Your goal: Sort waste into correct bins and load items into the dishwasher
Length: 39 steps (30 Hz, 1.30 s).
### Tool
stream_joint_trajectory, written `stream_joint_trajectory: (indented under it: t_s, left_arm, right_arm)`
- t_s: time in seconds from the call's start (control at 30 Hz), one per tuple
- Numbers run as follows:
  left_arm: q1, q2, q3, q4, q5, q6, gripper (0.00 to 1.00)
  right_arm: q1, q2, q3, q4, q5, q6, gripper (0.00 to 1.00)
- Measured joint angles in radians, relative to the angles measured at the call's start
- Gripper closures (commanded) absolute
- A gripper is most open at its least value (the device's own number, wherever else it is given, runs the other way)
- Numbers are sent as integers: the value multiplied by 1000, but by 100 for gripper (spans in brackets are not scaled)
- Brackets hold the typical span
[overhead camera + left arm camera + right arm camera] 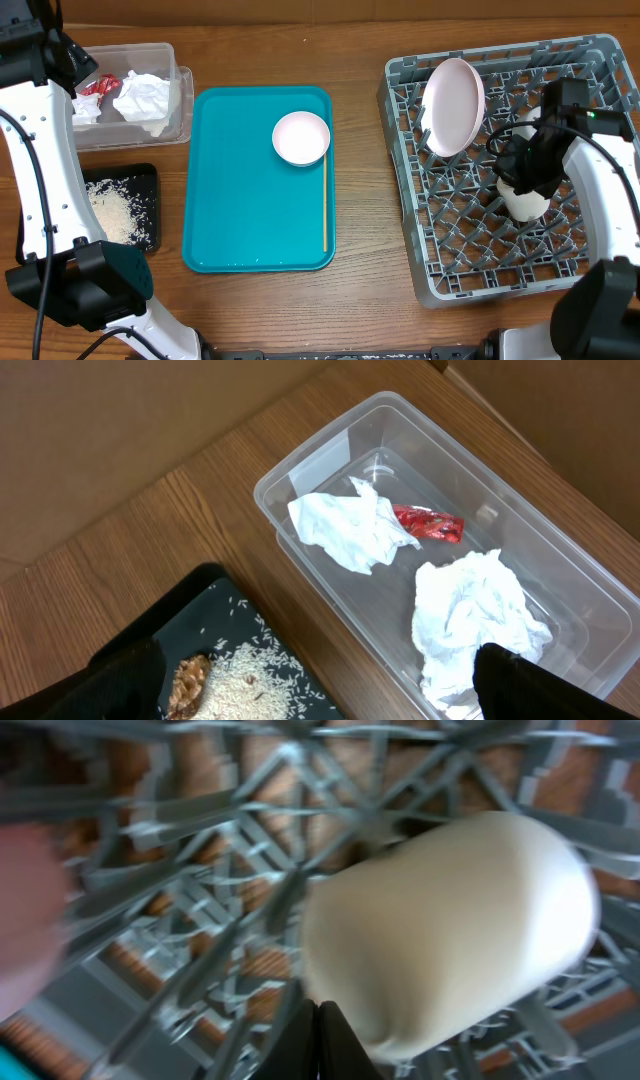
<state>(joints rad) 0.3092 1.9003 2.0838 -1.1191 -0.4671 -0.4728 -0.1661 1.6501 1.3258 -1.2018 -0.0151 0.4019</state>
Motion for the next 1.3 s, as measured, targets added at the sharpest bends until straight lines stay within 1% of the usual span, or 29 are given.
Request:
stream_joint_trajectory:
  t_s: [0.27, 0.4, 0.57, 0.73, 0.87, 1.03, 1.3]
  left_arm:
    - [0, 0, 0, 0, 0, 0, 0]
    - [0, 0, 0, 0, 0, 0, 0]
    - [0, 0, 0, 0, 0, 0, 0]
    - [0, 0, 0, 0, 0, 0, 0]
    - [0, 0, 0, 0, 0, 0, 0]
    - [0, 0, 0, 0, 0, 0, 0]
    - [0, 0, 0, 0, 0, 0, 0]
  right_arm:
    - [0, 8, 17, -33, 90, 112, 96]
    - [-2, -1, 42, -102, 151, 158, 96]
    - [-24, -27, 121, -182, 243, 184, 96]
    - [-24, -53, 167, -204, 293, 195, 96]
    - [-23, -54, 167, -216, 279, 196, 96]
    - [-21, -54, 153, -211, 209, 163, 96]
    - [-21, -54, 1, -128, 160, 135, 96]
